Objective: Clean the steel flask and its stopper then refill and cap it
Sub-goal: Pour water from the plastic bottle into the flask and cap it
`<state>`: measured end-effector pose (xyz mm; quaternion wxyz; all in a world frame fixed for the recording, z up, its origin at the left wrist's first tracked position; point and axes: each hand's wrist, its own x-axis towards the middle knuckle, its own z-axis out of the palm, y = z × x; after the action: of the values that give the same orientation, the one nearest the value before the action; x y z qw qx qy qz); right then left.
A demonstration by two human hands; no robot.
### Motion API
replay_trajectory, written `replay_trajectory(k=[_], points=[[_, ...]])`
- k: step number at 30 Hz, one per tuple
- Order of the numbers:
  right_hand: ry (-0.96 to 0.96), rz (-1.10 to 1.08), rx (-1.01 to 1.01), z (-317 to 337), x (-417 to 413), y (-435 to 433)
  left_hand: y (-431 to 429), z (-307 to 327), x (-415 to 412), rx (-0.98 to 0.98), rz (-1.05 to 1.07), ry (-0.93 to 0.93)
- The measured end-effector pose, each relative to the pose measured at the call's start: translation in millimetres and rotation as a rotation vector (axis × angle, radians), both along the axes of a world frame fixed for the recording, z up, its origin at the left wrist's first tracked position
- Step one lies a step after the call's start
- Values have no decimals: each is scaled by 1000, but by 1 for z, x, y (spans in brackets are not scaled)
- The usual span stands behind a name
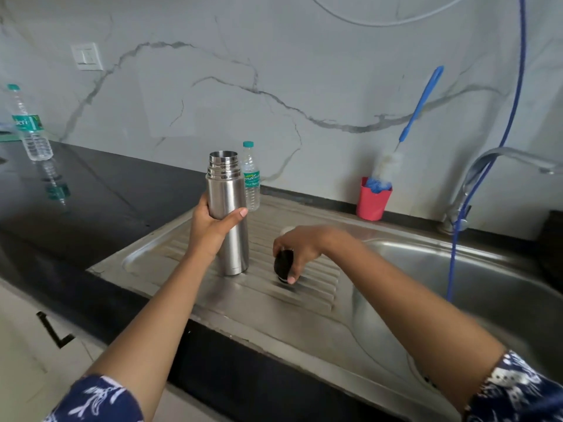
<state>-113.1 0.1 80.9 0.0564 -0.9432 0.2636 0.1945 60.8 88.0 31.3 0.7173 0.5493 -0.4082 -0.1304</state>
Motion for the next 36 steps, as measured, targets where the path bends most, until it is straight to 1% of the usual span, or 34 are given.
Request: replay_trajectory(k=[5, 7, 8, 10, 12, 14, 16, 19, 23, 28, 36], points=[[-166, -10, -26, -12, -9, 1, 1, 1, -3, 13, 13, 9], [-233, -47, 46, -7, -15, -1, 3, 4, -4, 14, 18, 15], [-289, -74, 114, 0, -18, -3, 3, 6, -6, 14, 18, 17], [-452, -125, 287, 22, -26, -6, 3, 9, -10, 10, 33, 23], [-636, -154, 411, 54, -36, -7, 4, 10, -16, 2, 49, 33], [-798, -156, 467, 89, -45, -4, 4, 8, -24, -4, 40, 46], [-888, -116, 442, 121, -52, 2, 6, 8, -36, -6, 7, 50], [-880, -65, 376, 150, -57, 10, 7, 9, -59, -4, -54, 53], [-816, -27, 366, 167, -61, 14, 5, 9, -92, -9, -116, 65], [-693, 1, 333, 176, -70, 12, 2, 8, -121, -16, -169, 64], [-467, 75, 199, 189, -64, 19, 2, 7, -126, -1, -232, 30]])
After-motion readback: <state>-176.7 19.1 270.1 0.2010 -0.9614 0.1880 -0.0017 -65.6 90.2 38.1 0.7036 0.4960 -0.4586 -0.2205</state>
